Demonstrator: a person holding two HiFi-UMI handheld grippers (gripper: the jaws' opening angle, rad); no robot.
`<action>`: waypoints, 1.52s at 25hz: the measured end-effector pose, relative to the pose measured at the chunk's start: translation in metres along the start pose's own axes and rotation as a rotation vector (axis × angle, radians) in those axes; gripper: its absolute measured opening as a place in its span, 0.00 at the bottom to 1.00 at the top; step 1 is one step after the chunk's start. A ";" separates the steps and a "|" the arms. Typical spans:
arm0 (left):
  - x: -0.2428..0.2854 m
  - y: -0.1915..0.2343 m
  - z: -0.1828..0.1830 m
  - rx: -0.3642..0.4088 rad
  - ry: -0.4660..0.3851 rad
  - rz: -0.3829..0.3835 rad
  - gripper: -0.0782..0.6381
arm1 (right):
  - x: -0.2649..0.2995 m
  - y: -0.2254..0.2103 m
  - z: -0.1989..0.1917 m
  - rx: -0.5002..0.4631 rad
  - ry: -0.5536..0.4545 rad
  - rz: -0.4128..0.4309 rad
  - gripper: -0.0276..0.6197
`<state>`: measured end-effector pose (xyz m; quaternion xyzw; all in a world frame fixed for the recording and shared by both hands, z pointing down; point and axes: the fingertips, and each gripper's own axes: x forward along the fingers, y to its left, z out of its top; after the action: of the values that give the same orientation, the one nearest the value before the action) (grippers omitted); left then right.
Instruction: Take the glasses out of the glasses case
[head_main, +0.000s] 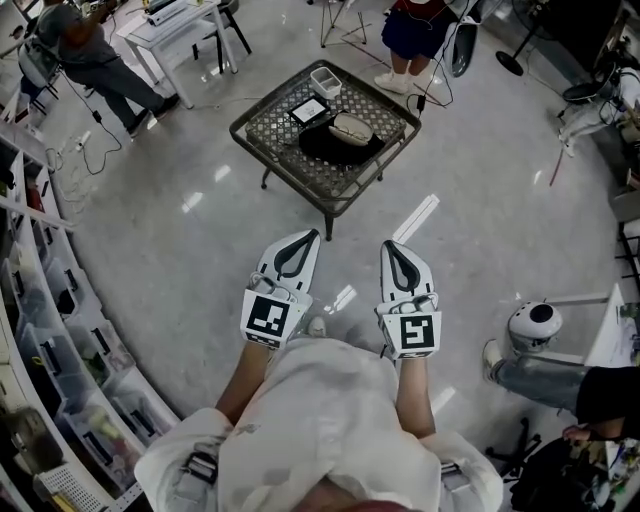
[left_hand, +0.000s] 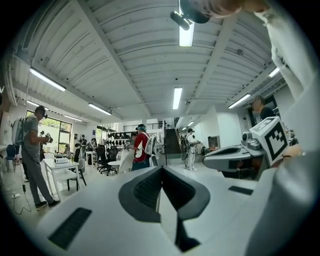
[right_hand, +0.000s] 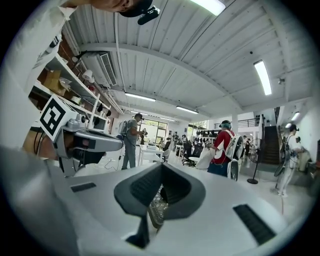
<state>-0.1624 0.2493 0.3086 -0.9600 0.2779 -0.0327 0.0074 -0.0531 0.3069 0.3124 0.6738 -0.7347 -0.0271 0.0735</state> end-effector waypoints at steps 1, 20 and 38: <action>0.003 0.003 -0.001 -0.003 0.000 -0.004 0.13 | 0.004 0.000 -0.002 0.000 0.006 0.000 0.05; 0.114 0.042 0.001 0.022 0.014 0.046 0.13 | 0.104 -0.087 -0.017 0.029 -0.006 0.039 0.05; 0.248 0.068 0.006 0.007 0.057 0.165 0.13 | 0.201 -0.200 -0.029 0.045 -0.021 0.157 0.05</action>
<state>0.0109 0.0593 0.3150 -0.9324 0.3562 -0.0604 0.0054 0.1316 0.0902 0.3274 0.6154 -0.7864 -0.0121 0.0524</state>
